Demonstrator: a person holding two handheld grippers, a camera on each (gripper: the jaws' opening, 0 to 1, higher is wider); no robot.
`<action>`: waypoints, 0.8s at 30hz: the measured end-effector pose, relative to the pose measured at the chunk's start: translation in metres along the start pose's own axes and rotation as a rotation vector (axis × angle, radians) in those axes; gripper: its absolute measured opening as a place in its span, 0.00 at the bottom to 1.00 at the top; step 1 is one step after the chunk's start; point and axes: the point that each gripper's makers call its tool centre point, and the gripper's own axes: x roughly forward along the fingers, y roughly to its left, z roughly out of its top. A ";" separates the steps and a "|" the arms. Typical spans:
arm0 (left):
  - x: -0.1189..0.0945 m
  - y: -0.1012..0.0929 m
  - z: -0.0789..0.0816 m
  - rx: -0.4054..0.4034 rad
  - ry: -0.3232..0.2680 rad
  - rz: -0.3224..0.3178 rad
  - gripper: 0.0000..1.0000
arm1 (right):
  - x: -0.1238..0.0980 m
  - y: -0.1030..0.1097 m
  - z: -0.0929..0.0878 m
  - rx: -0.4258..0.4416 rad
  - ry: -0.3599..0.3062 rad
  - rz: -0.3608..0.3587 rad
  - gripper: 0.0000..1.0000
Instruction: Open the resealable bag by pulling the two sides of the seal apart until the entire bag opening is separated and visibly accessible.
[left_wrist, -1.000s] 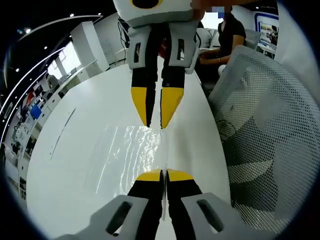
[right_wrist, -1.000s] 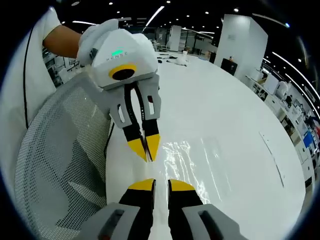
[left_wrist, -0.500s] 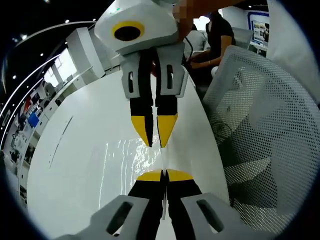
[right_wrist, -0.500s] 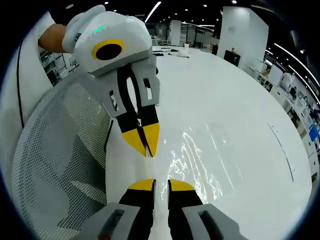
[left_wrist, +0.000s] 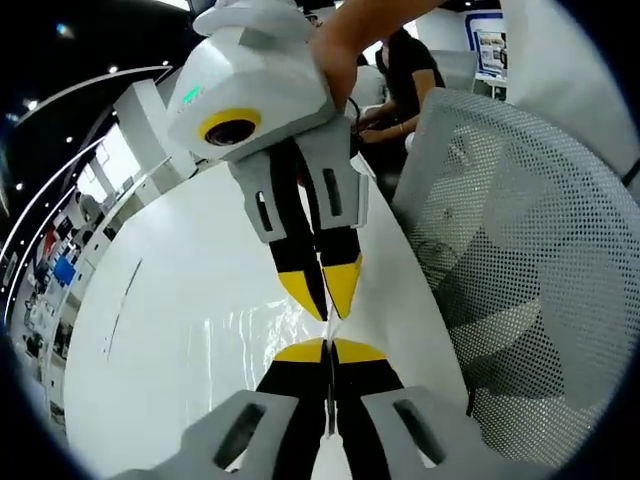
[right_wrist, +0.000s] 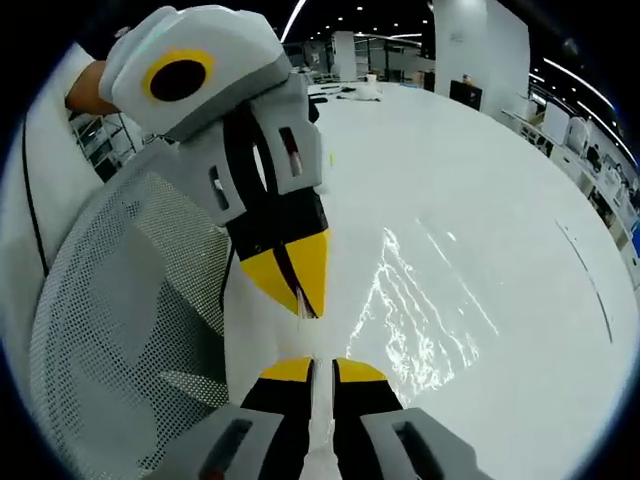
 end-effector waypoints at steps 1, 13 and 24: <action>0.000 0.000 0.000 0.000 -0.005 0.003 0.00 | 0.001 0.000 0.000 0.007 0.000 0.000 0.02; -0.001 0.002 -0.001 -0.010 0.002 0.020 0.06 | -0.001 -0.005 -0.003 -0.013 0.050 -0.053 0.00; -0.003 0.012 0.011 0.038 -0.010 0.052 0.16 | -0.014 -0.026 -0.006 0.020 0.094 -0.139 0.00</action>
